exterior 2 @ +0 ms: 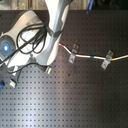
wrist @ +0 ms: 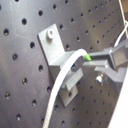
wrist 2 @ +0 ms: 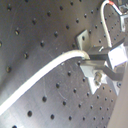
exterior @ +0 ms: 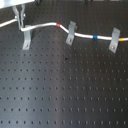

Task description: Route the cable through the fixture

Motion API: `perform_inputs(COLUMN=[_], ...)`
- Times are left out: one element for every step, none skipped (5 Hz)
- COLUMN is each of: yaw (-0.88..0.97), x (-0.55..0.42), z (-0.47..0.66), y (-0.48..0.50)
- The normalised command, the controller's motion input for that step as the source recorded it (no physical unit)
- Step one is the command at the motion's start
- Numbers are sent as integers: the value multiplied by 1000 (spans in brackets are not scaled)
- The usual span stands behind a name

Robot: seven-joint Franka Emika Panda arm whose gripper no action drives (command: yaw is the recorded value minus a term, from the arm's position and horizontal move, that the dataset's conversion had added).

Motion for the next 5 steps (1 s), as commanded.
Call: perform_inputs(yaw=[-26, -111, -80, -69, -26], x=[-95, -88, -206, -282, -149], z=[1, 2, 16, 6, -49], y=[-142, -178, -222, -216, -53])
